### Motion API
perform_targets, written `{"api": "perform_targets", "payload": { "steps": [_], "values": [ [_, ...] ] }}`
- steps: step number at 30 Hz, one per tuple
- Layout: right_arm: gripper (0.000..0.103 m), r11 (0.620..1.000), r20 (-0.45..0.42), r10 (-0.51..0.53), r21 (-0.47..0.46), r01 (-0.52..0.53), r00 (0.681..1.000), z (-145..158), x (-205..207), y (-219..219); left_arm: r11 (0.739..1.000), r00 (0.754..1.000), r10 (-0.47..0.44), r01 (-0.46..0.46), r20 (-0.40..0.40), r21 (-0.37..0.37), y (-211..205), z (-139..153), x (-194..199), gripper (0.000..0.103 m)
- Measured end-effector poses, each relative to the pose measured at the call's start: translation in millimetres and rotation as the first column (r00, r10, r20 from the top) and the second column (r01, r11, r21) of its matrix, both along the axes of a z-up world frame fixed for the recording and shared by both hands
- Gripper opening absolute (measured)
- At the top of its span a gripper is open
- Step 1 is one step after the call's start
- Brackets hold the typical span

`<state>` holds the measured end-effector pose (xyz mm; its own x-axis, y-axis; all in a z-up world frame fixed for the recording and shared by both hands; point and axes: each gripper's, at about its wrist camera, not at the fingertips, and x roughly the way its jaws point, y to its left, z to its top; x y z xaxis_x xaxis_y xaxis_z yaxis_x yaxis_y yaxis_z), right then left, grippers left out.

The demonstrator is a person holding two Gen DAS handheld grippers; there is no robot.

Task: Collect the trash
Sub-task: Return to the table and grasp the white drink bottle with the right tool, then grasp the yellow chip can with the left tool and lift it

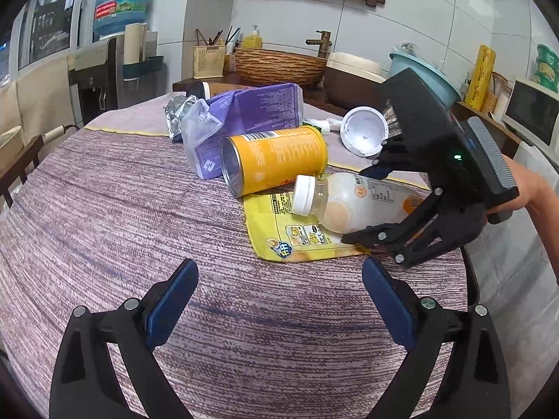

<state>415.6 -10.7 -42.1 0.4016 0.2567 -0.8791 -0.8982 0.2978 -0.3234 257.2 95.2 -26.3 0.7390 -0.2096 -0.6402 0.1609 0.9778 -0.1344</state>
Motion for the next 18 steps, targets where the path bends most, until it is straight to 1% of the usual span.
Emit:
{"api": "perform_targets", "payload": {
  "steps": [3, 5, 7, 10, 12, 14, 15, 16, 17, 18],
  "values": [
    [0.062, 0.998, 0.008, -0.039, 0.046, 0.038, 0.999, 5, 0, -10, 0.999, 1.000, -0.012, 0.011, 0.011, 0.051, -2, 1, 8, 0.094],
    [0.062, 0.989, -0.008, -0.079, 0.122, 0.079, 0.997, 13, -2, -24, 0.997, 0.999, -0.029, 0.028, 0.015, 0.073, -3, 3, 15, 0.094],
    [0.062, 0.974, -0.019, -0.118, 0.195, 0.119, 0.993, 20, -6, -40, 0.993, 0.998, -0.064, 0.061, 0.017, 0.100, -3, 5, 28, 0.094],
    [0.062, 0.941, -0.048, -0.178, 0.285, 0.184, 0.983, 30, -9, -61, 0.977, 0.992, -0.122, 0.119, 0.007, 0.180, -8, 12, 56, 0.092],
    [0.062, 0.917, -0.074, -0.202, 0.335, 0.215, 0.977, 33, -11, -75, 0.957, 0.986, -0.164, 0.161, -0.006, 0.242, -15, 17, 75, 0.090],
    [0.062, 0.889, -0.096, -0.239, 0.378, 0.257, 0.966, 35, -13, -87, 0.927, 0.979, -0.204, 0.201, -0.026, 0.317, -23, 20, 93, 0.090],
    [0.062, 0.876, -0.106, -0.253, 0.396, 0.274, 0.962, 35, -13, -89, 0.902, 0.972, -0.230, 0.232, -0.050, 0.364, -31, 19, 104, 0.089],
    [0.062, 0.863, -0.113, -0.267, 0.414, 0.290, 0.957, 36, -13, -93, 0.883, 0.967, -0.246, 0.254, -0.073, 0.394, -36, 18, 113, 0.089],
    [0.062, 0.849, -0.122, -0.281, 0.431, 0.305, 0.952, 37, -14, -97, 0.863, 0.961, -0.257, 0.276, -0.101, 0.424, -41, 16, 121, 0.087],
    [0.062, 0.832, -0.132, -0.293, 0.452, 0.321, 0.947, 38, -14, -103, 0.836, 0.955, -0.266, 0.295, -0.128, 0.463, -48, 12, 129, 0.084]
  ]
}}
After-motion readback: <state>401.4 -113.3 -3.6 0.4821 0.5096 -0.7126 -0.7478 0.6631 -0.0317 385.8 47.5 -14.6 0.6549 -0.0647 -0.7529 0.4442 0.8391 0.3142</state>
